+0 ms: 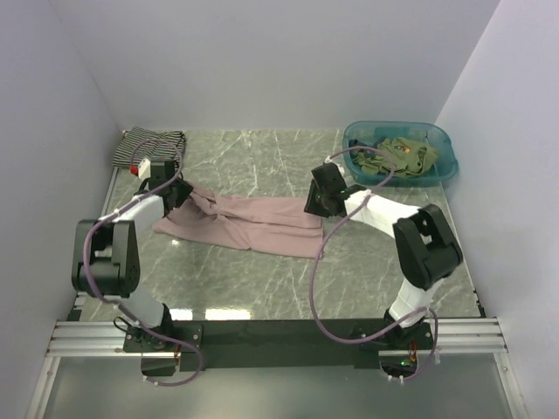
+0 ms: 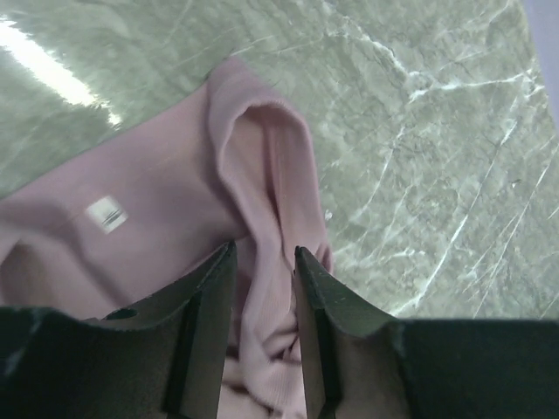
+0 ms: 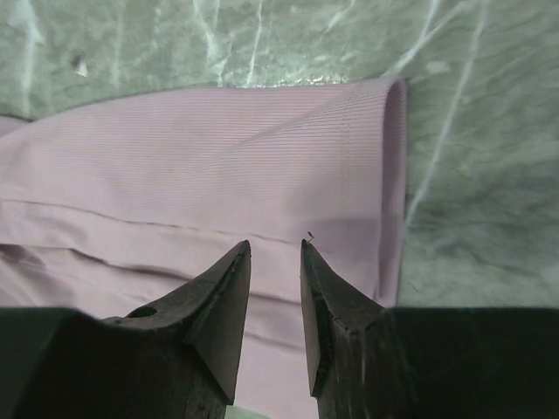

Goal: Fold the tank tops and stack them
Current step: Fold the tank top

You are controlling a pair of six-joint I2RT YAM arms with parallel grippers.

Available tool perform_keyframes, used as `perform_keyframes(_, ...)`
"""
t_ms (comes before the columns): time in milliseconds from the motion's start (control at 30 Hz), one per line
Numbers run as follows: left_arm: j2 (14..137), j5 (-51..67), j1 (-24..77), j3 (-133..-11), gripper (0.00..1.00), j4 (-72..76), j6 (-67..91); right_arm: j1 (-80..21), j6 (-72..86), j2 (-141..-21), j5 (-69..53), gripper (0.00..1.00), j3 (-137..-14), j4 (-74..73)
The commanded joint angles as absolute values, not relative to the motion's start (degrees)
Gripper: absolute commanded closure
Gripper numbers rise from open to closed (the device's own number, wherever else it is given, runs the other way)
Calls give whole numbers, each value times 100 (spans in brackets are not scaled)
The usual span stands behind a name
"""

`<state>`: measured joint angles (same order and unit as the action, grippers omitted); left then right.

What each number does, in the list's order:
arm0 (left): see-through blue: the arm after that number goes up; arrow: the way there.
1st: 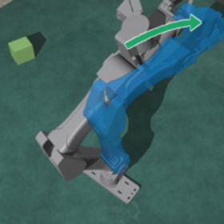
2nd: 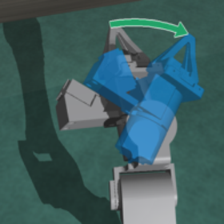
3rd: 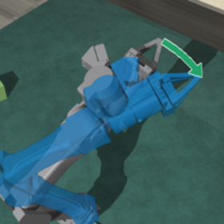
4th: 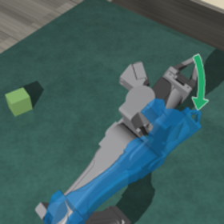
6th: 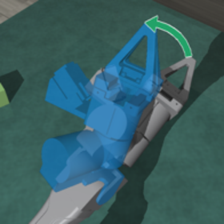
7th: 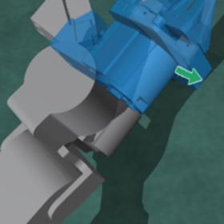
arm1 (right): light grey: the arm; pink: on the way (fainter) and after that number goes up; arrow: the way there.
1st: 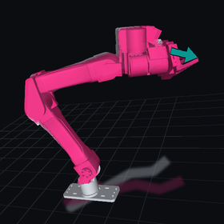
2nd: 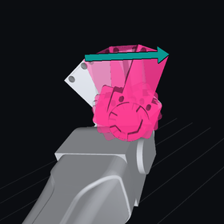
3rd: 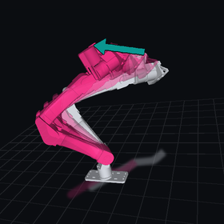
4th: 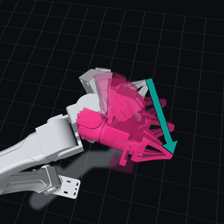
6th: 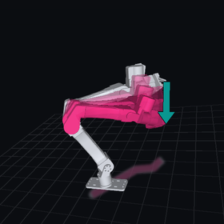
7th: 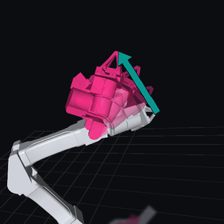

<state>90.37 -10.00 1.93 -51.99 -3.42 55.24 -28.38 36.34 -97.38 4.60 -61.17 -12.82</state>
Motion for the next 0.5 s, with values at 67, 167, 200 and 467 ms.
perform_keyframes(67, 9491, -598, 18, -5704, 63, -105, 5634, -2690, 3709, -10327, 97, 63, -6337, -1178)
perform_keyframes(167, 9623, -790, -158, -5853, 64, -377, 5651, -2619, 3761, -10485, 70, 64, -6197, -1152)
perform_keyframes(200, 9659, -800, -219, -5862, 65, -395, 5651, -2610, 3779, -10503, 62, 64, -6144, -1125)
perform_keyframes(467, 9808, -862, -545, -5757, 73, -606, 5810, -2409, 3867, -10459, 44, 64, -5783, -984)
